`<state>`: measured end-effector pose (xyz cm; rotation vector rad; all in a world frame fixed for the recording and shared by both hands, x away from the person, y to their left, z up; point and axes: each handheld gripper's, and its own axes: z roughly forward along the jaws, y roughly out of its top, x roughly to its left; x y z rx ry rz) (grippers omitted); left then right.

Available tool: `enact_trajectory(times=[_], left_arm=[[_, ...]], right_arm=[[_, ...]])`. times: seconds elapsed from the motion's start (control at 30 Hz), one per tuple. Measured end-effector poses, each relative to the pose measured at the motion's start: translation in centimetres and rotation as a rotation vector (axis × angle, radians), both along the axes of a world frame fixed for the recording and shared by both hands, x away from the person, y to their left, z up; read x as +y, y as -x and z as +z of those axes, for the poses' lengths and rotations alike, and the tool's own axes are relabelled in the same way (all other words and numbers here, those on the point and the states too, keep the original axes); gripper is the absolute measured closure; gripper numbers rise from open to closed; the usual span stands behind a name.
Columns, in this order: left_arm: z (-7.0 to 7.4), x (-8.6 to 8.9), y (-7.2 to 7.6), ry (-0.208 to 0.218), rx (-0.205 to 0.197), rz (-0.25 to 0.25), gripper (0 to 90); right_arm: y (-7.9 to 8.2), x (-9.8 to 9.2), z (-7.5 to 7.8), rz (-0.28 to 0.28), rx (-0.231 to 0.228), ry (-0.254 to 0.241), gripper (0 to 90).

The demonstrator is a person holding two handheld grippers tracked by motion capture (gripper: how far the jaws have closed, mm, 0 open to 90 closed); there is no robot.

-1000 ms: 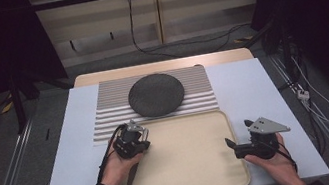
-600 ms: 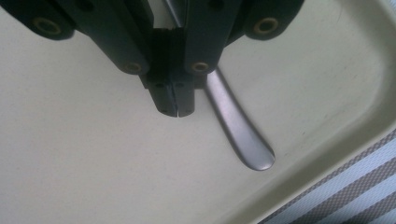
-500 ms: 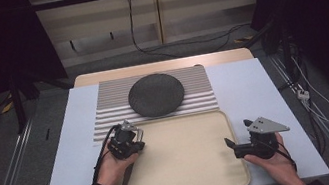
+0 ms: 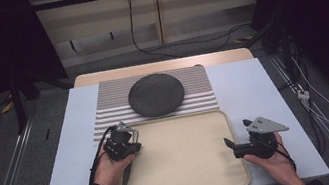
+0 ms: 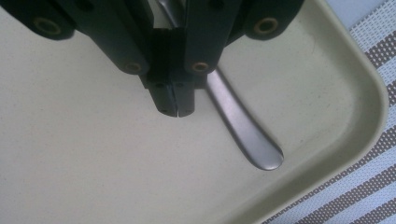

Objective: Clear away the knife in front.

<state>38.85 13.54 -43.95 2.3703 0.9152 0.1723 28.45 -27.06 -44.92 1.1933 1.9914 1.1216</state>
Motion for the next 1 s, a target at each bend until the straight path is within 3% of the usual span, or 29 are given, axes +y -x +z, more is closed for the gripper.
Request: enact_trajectory(times=[0.37,1.0], left_arm=[[0.1,0.4,0.4,-0.020,-0.003,0.004,90.0],[0.2,1.5,0.3,-0.018,0.008,0.025,90.0]], right_arm=[[-0.1,0.1,0.0,0.004,0.001,-0.001,8.7],[-0.1,0.1,0.0,0.007,0.005,-0.003,8.7]])
